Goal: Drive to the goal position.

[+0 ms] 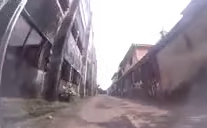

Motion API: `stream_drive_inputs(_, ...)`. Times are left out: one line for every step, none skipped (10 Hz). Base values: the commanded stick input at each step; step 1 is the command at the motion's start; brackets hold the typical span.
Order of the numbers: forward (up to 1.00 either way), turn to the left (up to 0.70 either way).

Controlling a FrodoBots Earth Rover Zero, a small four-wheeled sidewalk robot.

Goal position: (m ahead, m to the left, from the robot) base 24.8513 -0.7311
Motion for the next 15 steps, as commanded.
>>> stream_drive_inputs(1.00, 0.00)
stream_drive_inputs(1.00, 0.00)
stream_drive_inputs(1.00, 0.00)
stream_drive_inputs(1.00, 0.00)
stream_drive_inputs(1.00, 0.00)
stream_drive_inputs(1.00, 0.00)
stream_drive_inputs(1.00, 0.00)
stream_drive_inputs(1.00, 0.00)
stream_drive_inputs(1.00, 0.00)
stream_drive_inputs(1.00, 0.00)
stream_drive_inputs(1.00, 0.00)
stream_drive_inputs(1.00, 0.00)
stream_drive_inputs(1.00, 0.00)
stream_drive_inputs(1.00, 0.00)
stream_drive_inputs(1.00, 0.00)
